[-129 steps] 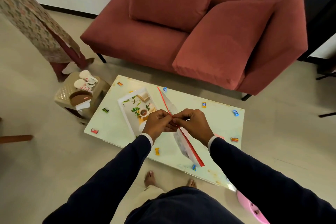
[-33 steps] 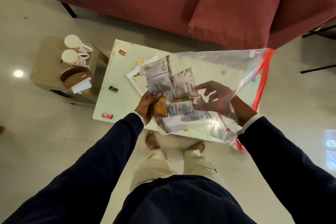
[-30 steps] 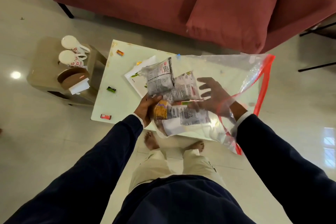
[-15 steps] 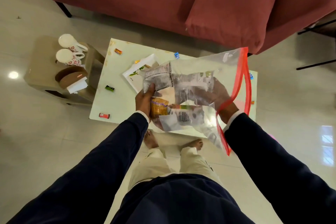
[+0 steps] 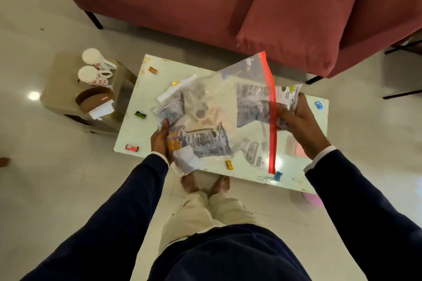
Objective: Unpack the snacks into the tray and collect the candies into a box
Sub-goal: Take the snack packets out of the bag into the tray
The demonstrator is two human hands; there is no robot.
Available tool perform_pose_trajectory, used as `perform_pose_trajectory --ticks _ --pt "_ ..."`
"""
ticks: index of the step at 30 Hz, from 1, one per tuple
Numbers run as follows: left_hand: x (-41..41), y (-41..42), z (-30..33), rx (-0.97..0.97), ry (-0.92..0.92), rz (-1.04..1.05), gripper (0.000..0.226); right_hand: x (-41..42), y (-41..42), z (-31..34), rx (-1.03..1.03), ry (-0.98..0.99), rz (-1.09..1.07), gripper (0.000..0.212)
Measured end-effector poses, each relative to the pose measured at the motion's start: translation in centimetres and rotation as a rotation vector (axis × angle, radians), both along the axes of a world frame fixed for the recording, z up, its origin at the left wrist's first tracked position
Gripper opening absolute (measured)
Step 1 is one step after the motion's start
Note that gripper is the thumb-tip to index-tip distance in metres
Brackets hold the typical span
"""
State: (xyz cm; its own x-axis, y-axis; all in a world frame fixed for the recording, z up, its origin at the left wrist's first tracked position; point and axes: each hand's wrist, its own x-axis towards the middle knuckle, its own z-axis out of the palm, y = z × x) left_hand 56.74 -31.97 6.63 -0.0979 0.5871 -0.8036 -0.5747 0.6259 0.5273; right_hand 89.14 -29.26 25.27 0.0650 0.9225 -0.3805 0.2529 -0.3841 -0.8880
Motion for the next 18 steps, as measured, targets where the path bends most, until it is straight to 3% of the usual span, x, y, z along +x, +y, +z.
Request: perform_pose_trajectory --ticks 3,6,10,12,15,18 --pt "-1.1 -0.3 0.7 -0.008 -0.045 -0.026 0.095 1.9 1.2 -0.7 0.009 0.183 -0.076 0.035" --pt "-0.5 -0.1 5.1 -0.016 -0.050 -0.004 0.070 3.5 2.4 -1.0 -0.069 0.488 -0.154 0.046" --pt "1.1 0.2 8.3 0.017 -0.100 0.052 0.080 4.3 3.1 -1.0 -0.195 0.707 -0.296 0.047" --pt "2.0 0.2 9.2 0.022 -0.074 0.088 0.082 3.7 3.1 -1.3 -0.256 0.819 -0.284 0.054" --pt "2.7 0.5 9.2 0.022 -0.121 0.161 0.058 1.7 3.3 -1.7 -0.348 0.924 -0.189 0.062" --pt "3.6 0.1 8.7 0.095 -0.199 0.130 0.092 -1.1 3.5 -1.2 -0.378 0.941 -0.128 0.059"
